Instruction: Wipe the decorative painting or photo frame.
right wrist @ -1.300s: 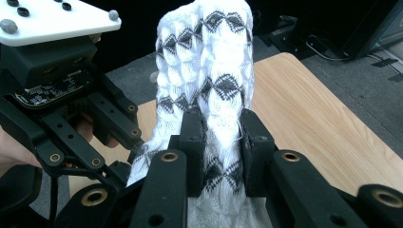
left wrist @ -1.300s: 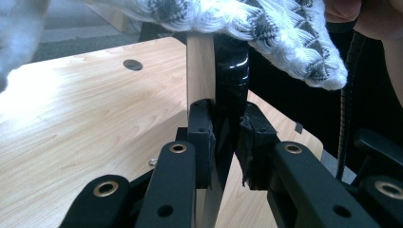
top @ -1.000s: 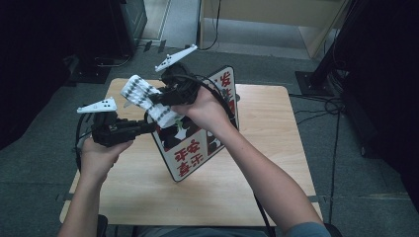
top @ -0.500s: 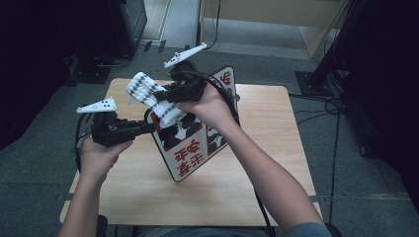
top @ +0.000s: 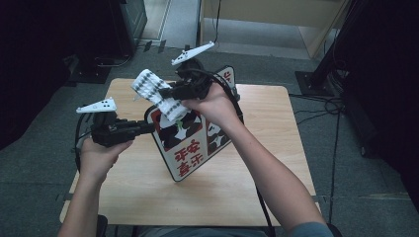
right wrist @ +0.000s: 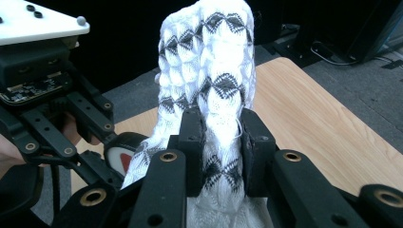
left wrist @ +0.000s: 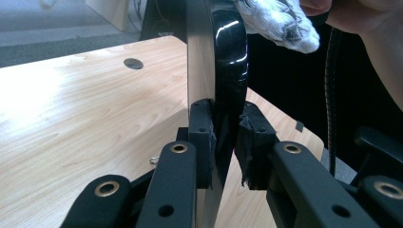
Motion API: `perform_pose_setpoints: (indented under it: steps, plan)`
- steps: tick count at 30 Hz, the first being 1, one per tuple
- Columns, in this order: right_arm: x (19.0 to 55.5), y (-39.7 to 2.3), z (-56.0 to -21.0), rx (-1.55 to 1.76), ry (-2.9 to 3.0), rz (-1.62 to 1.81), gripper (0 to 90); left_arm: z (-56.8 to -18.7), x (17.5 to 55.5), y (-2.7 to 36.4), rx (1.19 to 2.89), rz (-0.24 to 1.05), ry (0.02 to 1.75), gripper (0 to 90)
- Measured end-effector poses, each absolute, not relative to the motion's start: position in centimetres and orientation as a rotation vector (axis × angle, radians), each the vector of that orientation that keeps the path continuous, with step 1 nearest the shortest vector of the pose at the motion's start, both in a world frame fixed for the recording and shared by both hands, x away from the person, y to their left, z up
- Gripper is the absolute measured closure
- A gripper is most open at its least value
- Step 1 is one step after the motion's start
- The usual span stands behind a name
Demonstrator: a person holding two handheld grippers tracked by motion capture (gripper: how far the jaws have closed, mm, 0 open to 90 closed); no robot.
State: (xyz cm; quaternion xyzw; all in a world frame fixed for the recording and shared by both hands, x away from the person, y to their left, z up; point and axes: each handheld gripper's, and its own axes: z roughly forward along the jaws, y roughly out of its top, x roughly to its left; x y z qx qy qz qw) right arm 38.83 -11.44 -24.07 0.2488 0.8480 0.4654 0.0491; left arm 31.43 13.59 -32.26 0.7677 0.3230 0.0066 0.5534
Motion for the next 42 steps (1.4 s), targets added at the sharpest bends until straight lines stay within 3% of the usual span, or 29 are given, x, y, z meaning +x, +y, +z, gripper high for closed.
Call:
perform_pose_setpoints:
  steps: [42]
  plan:
    - [41.3,-15.9,-24.3,0.864,2.454,1.375,73.8,-32.3,31.4,13.6,1.813,0.013,0.765,78.4]
